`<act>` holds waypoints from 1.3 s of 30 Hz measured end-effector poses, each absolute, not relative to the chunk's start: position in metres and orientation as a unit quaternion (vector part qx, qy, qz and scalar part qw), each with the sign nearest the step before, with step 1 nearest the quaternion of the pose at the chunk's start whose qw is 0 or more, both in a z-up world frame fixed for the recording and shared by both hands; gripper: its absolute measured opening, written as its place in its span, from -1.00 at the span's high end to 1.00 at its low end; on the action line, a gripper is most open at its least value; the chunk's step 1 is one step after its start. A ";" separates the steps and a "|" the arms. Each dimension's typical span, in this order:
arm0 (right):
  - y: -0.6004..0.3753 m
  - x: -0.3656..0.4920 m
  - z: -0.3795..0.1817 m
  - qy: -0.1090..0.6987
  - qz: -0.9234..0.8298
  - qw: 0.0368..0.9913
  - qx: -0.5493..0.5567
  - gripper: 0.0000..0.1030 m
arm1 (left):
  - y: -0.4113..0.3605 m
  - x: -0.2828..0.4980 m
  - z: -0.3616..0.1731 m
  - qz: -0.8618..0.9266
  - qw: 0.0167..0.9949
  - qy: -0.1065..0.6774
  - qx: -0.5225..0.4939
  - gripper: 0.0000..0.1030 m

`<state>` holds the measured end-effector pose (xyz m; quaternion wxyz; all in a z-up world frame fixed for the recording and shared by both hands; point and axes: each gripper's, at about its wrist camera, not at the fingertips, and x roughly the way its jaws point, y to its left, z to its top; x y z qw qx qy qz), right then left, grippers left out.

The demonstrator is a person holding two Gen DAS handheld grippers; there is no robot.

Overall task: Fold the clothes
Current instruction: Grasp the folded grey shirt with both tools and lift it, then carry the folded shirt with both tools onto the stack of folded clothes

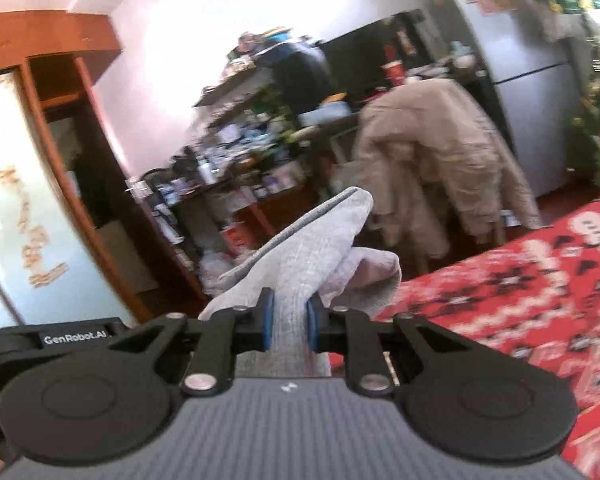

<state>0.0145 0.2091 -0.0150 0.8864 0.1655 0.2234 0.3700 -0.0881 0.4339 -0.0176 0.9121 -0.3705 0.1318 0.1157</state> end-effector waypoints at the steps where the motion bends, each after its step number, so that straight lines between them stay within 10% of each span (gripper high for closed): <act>1: 0.226 0.005 -0.010 0.224 0.379 0.883 0.166 0.65 | 0.448 -0.099 -0.012 0.125 0.914 0.132 -0.362 0.93; 24: 0.468 -0.089 -0.087 0.273 0.440 0.841 0.154 0.63 | 0.632 -0.119 -0.099 0.204 0.883 0.202 -0.372 0.89; 28: 0.453 -0.072 -0.093 0.284 0.439 0.836 0.164 0.33 | 0.637 -0.126 -0.099 0.215 0.872 0.207 -0.388 0.50; 39: 0.353 0.017 -0.073 0.358 0.434 0.793 0.234 -0.12 | 0.603 -0.156 -0.052 0.250 0.878 0.243 -0.327 0.38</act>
